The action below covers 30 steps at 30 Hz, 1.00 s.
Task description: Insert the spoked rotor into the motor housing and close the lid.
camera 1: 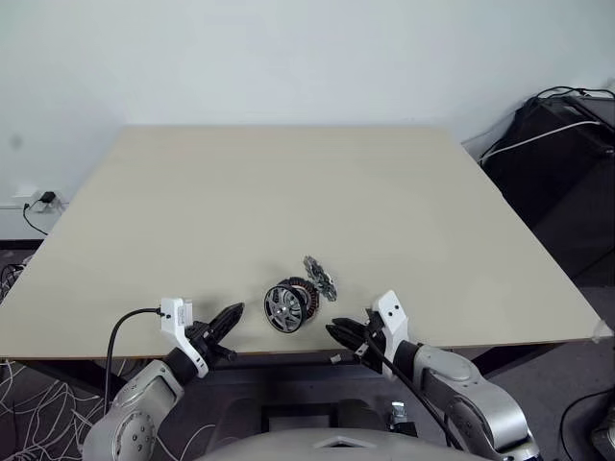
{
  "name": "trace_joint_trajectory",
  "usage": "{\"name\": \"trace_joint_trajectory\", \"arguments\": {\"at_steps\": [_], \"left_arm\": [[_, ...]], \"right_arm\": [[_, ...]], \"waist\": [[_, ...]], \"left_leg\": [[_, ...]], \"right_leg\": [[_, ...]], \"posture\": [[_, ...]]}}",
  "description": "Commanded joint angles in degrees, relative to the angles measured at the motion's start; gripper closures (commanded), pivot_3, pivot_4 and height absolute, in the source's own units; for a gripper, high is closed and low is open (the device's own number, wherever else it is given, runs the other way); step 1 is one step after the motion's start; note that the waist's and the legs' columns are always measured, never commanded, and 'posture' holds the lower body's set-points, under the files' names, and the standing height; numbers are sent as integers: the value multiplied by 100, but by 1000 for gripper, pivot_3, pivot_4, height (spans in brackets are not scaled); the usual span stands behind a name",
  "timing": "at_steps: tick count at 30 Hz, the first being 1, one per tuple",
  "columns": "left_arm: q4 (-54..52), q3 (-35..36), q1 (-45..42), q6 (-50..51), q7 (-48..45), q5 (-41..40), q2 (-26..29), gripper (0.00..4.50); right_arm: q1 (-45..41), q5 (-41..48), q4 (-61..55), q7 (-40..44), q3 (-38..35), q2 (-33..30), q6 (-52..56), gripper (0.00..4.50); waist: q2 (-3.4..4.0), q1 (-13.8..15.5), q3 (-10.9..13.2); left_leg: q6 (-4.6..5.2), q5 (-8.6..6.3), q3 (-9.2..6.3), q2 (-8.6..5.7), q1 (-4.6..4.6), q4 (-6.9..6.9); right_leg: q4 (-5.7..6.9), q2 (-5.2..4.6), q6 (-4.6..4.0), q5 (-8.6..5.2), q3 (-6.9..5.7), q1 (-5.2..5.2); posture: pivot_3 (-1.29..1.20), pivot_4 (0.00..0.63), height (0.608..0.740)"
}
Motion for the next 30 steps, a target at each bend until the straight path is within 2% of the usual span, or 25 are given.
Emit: {"name": "trace_joint_trajectory", "arguments": {"at_steps": [1, 2, 11, 30], "left_arm": [[-107, -51, -95, -96, 41, 90, 18, 4500], [-96, -67, -110, -95, 50, 123, 21, 4500], [-20, -159, -189, -46, 71, 255, 28, 4500], [43, -165, -269, 26, 37, 225, 22, 4500]], "right_arm": [[-50, 198, -298, -111, -65, 120, 74, 1962], [-60, 225, -317, -158, -56, 165, 104, 1671], [-280, 576, -394, -575, 0, 653, 550, 1671], [-617, 942, -52, -801, -39, 967, 1022, 1671]], "waist": [[0, -1, 0], [0, 0, 0], [1, -7, 0], [0, -15, -2]], "left_leg": [[0, 0, 1, 0, 0, 0], [0, 0, 1, 0, 0, 0], [0, 0, 2, 0, -1, 0], [1, 1, 6, -1, -11, -2]], "right_leg": [[0, 4, 0, 0, 0, 0], [0, 14, 0, 0, 0, 0], [2, 15, -1, 0, 0, -1], [5, 22, -17, 10, 1, -14]], "posture": [[0, 0, 740], [0, 0, 740], [0, 0, 740], [0, 0, 740]]}}
